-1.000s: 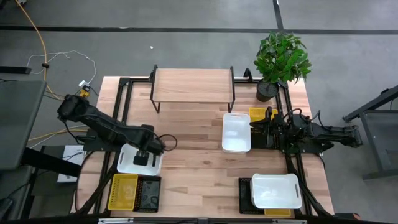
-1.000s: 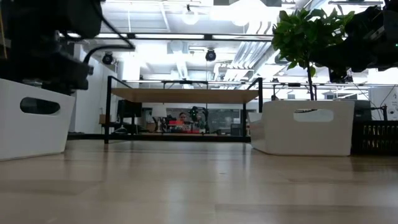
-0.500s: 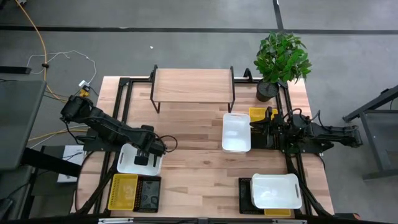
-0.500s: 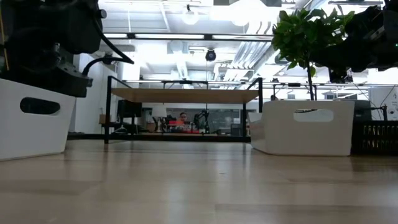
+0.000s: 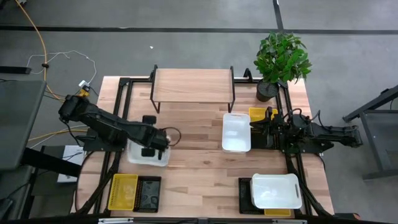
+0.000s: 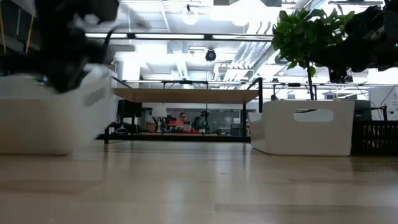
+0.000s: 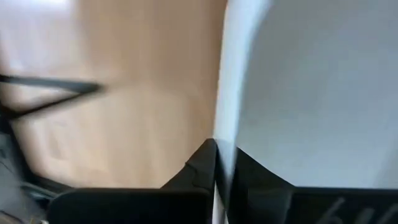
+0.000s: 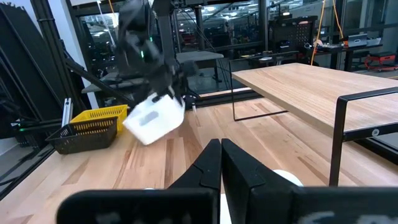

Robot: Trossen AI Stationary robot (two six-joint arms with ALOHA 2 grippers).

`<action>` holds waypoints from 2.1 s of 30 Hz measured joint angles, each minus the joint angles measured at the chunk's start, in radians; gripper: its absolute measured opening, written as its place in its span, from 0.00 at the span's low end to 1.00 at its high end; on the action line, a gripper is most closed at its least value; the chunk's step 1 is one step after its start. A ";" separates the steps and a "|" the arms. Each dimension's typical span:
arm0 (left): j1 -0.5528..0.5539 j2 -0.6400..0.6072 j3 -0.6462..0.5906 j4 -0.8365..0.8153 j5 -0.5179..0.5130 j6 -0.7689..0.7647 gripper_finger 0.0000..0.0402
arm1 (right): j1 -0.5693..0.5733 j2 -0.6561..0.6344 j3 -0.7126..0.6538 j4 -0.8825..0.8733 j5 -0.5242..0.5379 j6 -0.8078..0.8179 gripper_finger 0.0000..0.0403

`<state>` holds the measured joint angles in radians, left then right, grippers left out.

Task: Stack baskets on shelf by color
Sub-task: Stack the top left white bin on the top right white bin

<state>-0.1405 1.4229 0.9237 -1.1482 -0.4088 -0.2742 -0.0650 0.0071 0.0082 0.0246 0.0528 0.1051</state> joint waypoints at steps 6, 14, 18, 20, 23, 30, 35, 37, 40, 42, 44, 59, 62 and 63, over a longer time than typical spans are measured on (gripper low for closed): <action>0.047 -0.066 0.215 0.069 -0.205 -0.013 0.00 | 0.000 0.000 0.000 0.000 0.000 0.000 0.00; 0.106 -0.068 0.268 0.726 -0.197 -0.040 0.00 | 0.000 0.000 0.000 0.000 0.000 0.000 0.00; 0.125 0.028 0.268 1.029 -0.104 -0.037 0.00 | 0.000 0.000 0.000 0.000 0.000 0.000 0.00; 0.135 0.091 0.268 1.181 -0.068 -0.030 0.00 | 0.000 0.000 0.000 0.000 0.000 0.000 0.00; 0.143 0.205 0.268 1.381 -0.060 -0.059 0.00 | 0.000 0.000 0.000 0.000 0.000 0.000 0.00; 0.180 0.448 0.266 1.566 -0.105 -0.224 0.00 | 0.000 -0.001 0.000 0.000 0.000 0.000 0.00; 0.205 0.533 0.265 1.639 -0.178 -0.292 0.00 | 0.000 -0.001 0.000 0.000 0.000 0.000 0.00; 0.211 0.552 0.266 1.654 -0.197 -0.305 0.00 | 0.000 -0.001 0.000 0.000 0.000 0.000 0.00; 0.215 0.577 0.266 1.646 -0.202 -0.324 0.00 | 0.000 -0.001 0.000 0.000 0.000 0.000 0.00; 0.215 0.587 0.266 1.641 -0.202 -0.340 0.00 | 0.000 -0.001 0.000 0.000 0.000 0.000 0.00; 0.215 0.594 0.266 1.645 -0.202 -0.362 0.00 | 0.000 -0.001 0.000 0.000 0.000 0.000 0.00; 0.213 0.595 0.266 1.785 -0.142 -0.381 0.00 | 0.000 -0.001 0.000 0.000 0.000 0.000 0.00; 0.212 0.595 0.266 1.803 -0.091 -0.371 0.00 | 0.000 -0.001 0.000 0.000 0.000 0.000 0.00; 0.212 0.595 0.266 1.812 -0.078 -0.366 0.00 | 0.000 -0.001 0.000 0.000 0.000 0.000 0.00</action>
<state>0.0718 2.0182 1.1892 0.6637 -0.4872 -0.6402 -0.0648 0.0063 0.0080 0.0250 0.0531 0.1049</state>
